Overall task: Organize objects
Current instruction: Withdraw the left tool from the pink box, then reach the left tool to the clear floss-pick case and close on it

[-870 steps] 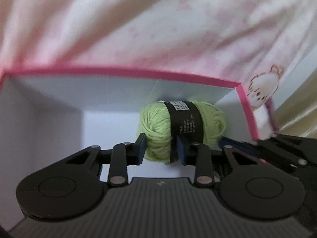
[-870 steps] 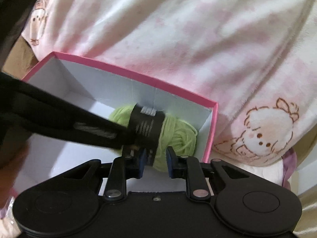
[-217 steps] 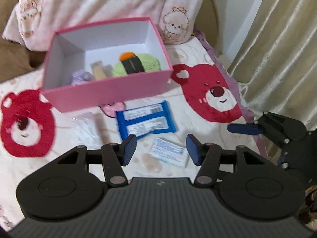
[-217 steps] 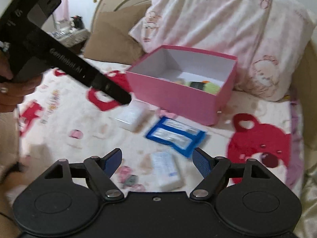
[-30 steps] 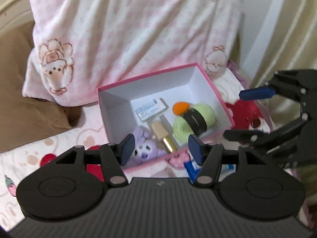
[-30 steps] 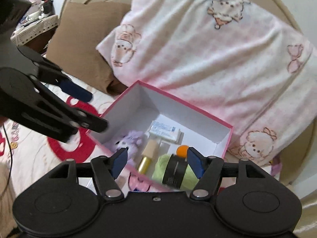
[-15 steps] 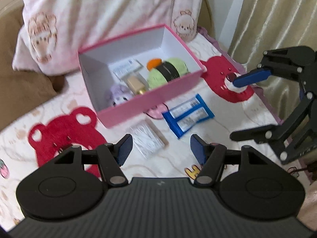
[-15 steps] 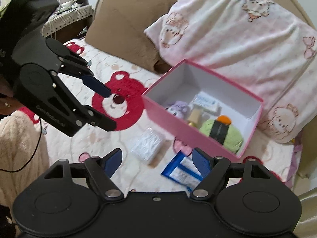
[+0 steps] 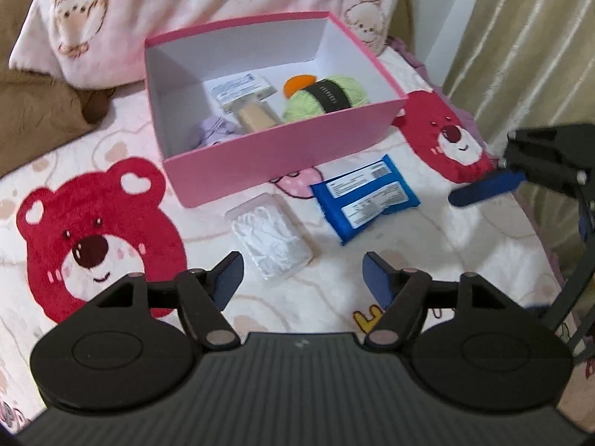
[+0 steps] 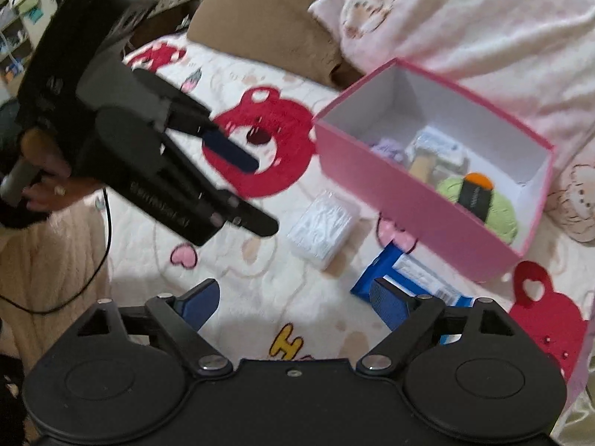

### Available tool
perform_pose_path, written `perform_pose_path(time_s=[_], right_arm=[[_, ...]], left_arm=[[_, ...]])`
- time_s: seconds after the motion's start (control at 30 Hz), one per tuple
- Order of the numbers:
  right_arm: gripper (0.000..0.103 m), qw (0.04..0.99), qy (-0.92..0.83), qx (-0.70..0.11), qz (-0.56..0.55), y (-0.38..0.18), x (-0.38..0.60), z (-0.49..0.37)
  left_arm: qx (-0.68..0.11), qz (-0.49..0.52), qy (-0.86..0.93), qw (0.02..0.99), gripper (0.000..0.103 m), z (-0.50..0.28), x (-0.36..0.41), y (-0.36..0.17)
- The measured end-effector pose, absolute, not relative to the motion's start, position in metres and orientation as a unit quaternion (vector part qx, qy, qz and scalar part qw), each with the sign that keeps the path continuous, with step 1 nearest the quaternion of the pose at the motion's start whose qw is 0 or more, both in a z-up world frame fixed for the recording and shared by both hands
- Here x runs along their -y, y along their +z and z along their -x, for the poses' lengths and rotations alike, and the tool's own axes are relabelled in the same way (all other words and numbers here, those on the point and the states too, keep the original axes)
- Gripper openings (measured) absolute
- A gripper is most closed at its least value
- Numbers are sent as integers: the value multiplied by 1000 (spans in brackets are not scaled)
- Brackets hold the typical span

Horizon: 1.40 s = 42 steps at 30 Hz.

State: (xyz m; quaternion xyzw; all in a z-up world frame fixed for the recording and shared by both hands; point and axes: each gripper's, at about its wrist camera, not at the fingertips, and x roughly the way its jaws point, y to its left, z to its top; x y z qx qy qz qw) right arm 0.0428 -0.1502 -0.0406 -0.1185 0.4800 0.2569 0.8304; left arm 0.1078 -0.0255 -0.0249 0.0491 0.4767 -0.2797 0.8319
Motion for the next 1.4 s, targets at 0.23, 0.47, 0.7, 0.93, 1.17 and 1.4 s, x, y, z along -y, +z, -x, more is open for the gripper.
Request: perform_pose_path(time_s=[0.23, 0.47, 0.7, 0.93, 1.17, 1.4], right_arm=[[91, 831, 253, -484, 105, -77, 134, -55], [90, 850, 234, -459, 113, -114, 116, -66], [88, 869, 182, -445, 115, -151, 103, -90], [85, 871, 156, -426, 188, -165, 90, -95], [67, 887, 124, -433, 101, -170, 103, -101], [67, 889, 102, -446, 21, -158, 126, -86]], left_arm=[[-478, -16, -259, 839, 80, -123, 16, -55], [-481, 60, -253, 837, 79, -137, 1, -88], [-475, 113, -249, 836, 76, -150, -5, -120], [-486, 118, -256, 827, 51, -160, 4, -146], [-497, 152, -267, 812, 43, -162, 0, -154], [-513, 183, -286, 788, 41, -156, 1, -155]])
